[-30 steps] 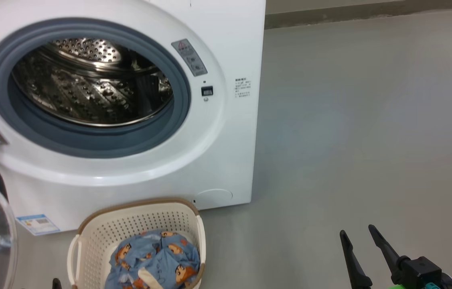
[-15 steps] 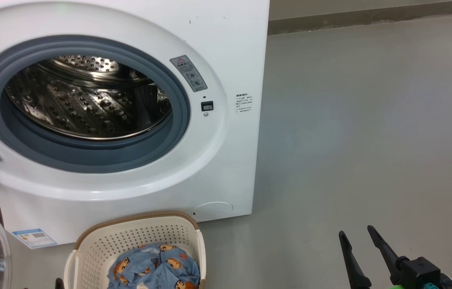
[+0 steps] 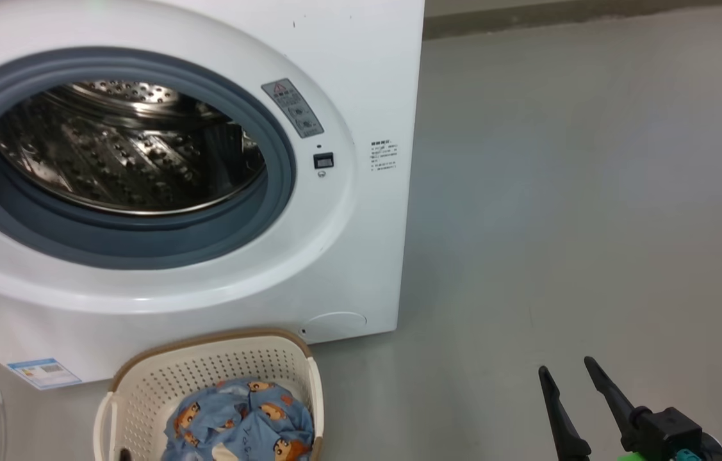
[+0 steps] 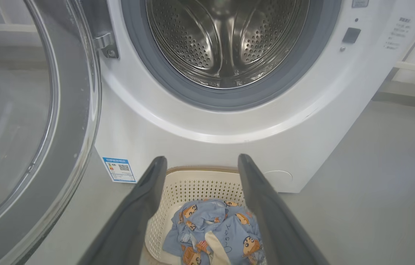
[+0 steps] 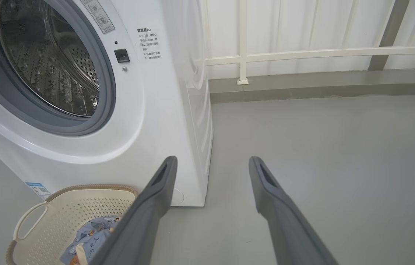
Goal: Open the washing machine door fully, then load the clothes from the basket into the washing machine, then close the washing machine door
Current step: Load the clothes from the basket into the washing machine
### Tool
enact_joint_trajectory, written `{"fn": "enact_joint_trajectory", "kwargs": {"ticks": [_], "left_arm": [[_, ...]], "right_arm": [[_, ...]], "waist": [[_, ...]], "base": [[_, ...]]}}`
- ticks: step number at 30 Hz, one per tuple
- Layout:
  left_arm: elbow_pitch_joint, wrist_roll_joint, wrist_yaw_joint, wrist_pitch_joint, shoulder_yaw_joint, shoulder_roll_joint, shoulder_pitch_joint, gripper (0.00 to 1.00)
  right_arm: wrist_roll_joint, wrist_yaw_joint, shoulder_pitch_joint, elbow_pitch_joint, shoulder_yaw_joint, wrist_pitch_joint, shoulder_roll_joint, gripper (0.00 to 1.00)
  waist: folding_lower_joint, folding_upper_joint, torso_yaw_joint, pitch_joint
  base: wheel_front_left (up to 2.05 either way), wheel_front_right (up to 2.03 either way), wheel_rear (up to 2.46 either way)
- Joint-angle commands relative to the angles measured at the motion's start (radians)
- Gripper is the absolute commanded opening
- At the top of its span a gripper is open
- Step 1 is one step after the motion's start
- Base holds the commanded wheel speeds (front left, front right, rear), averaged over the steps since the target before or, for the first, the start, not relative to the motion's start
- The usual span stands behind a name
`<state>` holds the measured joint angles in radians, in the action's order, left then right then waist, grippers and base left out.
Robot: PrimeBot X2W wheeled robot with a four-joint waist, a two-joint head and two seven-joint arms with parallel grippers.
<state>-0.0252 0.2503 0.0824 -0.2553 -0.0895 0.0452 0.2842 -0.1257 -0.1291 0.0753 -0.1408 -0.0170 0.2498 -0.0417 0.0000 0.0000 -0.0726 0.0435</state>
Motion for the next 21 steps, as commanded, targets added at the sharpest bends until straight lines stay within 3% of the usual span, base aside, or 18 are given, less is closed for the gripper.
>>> {"fn": "enact_joint_trajectory", "kwargs": {"ticks": [1,13,21], "left_arm": [[0.0,-0.005,-0.004,-0.006,-0.019,0.005,-0.051,1.0],[-0.229,0.03,-0.075,0.046,0.052,0.025,-0.284,1.0],[-0.5,0.053,-0.126,0.065,0.051,0.089,-0.502,1.0]], "right_arm": [[-0.012,-0.002,-0.051,0.029,-0.024,0.012,-0.009,1.0],[-0.032,-0.002,-0.143,0.053,-0.033,0.012,-0.009,1.0],[-0.032,-0.002,-0.234,0.076,-0.037,0.012,-0.009,1.0]], "waist": [[0.0,0.0,-0.011,0.035],[0.0,0.0,-0.049,0.262],[0.0,0.0,-0.095,0.412]], "base": [[0.0,0.0,0.0],[0.0,0.0,0.0],[0.0,0.0,0.0]]}}
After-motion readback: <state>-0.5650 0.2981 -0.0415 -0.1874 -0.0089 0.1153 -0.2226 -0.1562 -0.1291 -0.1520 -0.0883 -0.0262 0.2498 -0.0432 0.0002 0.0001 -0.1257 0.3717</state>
